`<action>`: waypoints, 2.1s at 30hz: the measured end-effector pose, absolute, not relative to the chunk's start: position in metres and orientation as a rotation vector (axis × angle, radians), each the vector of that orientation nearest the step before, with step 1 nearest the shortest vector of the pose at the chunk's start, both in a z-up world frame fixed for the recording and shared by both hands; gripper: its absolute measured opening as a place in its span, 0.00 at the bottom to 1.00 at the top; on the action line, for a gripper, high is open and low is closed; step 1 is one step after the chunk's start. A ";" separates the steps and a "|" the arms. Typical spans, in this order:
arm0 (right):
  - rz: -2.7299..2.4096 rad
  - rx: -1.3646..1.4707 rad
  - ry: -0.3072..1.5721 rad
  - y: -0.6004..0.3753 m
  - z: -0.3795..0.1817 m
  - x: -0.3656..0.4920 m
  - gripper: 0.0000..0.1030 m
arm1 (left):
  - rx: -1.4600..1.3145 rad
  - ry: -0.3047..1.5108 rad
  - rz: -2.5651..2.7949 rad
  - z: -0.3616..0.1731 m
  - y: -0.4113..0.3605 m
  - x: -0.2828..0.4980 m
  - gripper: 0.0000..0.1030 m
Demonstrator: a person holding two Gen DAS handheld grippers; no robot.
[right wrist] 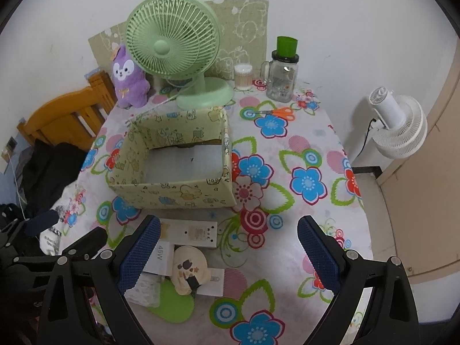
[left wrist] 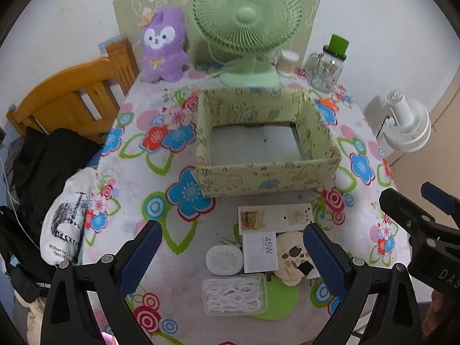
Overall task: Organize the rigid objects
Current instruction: 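Move the left tool down to the square white charger and close on it, then lift the square white charger with the left tool while the right tool reaches toward the MINGYI charger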
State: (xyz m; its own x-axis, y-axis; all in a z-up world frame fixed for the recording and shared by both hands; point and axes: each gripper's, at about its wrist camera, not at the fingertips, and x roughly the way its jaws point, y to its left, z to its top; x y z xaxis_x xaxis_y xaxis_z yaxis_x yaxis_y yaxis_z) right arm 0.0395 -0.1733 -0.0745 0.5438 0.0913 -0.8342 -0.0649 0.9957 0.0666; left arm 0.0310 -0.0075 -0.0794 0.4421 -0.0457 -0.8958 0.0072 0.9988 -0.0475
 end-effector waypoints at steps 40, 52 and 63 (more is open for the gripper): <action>0.100 0.041 1.193 -0.173 -0.197 0.067 0.95 | 0.002 1.311 -0.036 -0.199 -0.042 0.055 0.73; 0.113 0.065 1.208 -0.177 -0.201 0.068 0.95 | -0.001 1.328 -0.053 -0.196 -0.054 0.055 0.48; 0.149 0.047 1.201 -0.172 -0.193 0.071 0.95 | -0.024 1.319 -0.075 -0.181 -0.038 0.049 0.47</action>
